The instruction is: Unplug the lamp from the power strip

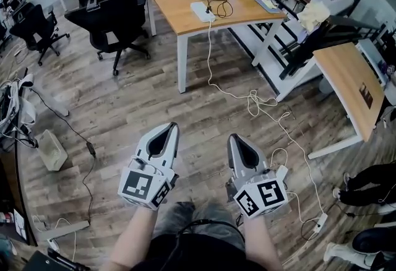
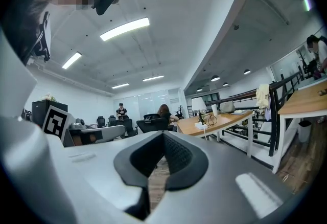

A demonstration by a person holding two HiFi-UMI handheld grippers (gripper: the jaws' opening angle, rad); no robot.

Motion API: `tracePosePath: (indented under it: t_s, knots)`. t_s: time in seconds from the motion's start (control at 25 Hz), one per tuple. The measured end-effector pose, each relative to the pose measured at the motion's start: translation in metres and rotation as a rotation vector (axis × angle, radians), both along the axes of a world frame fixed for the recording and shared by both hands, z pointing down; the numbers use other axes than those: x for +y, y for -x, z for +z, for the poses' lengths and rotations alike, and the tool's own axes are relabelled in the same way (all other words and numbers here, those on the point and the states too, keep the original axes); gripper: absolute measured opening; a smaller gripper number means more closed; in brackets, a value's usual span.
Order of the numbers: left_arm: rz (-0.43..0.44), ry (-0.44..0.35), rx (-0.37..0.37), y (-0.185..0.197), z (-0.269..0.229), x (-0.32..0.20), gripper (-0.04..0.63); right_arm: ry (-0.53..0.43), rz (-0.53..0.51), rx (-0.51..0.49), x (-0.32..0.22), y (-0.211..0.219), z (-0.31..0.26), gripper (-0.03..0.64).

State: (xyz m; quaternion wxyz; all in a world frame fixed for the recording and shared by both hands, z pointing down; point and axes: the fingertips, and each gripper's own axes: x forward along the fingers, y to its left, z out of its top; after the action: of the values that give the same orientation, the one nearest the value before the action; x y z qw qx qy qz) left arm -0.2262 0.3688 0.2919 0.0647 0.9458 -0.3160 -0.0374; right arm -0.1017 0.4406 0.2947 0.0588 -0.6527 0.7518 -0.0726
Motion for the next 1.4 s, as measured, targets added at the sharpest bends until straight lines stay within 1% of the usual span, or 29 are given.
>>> tracePosePath:
  t_s: [0.28, 0.52, 0.8, 1.0, 1.4]
  knots:
    - [-0.025, 0.01, -0.01, -0.008, 0.008, -0.034, -0.005, 0.005, -0.02, -0.011, -0.038, -0.013, 0.007, 0.008]
    - [-0.057, 0.009, -0.026, -0.024, 0.011, -0.083, -0.005, -0.002, -0.058, -0.023, -0.095, -0.031, 0.009, 0.008]
    - [-0.069, 0.008, -0.012, -0.072, 0.004, -0.149, -0.005, -0.009, -0.074, -0.032, -0.163, -0.08, 0.003, 0.008]
    - [-0.068, 0.017, -0.02, -0.11, 0.003, -0.186, -0.005, -0.004, -0.089, -0.039, -0.203, -0.114, 0.002, 0.008]
    - [-0.078, -0.002, -0.016, -0.163, -0.003, -0.235, -0.005, -0.011, -0.111, -0.044, -0.254, -0.162, 0.006, 0.008]
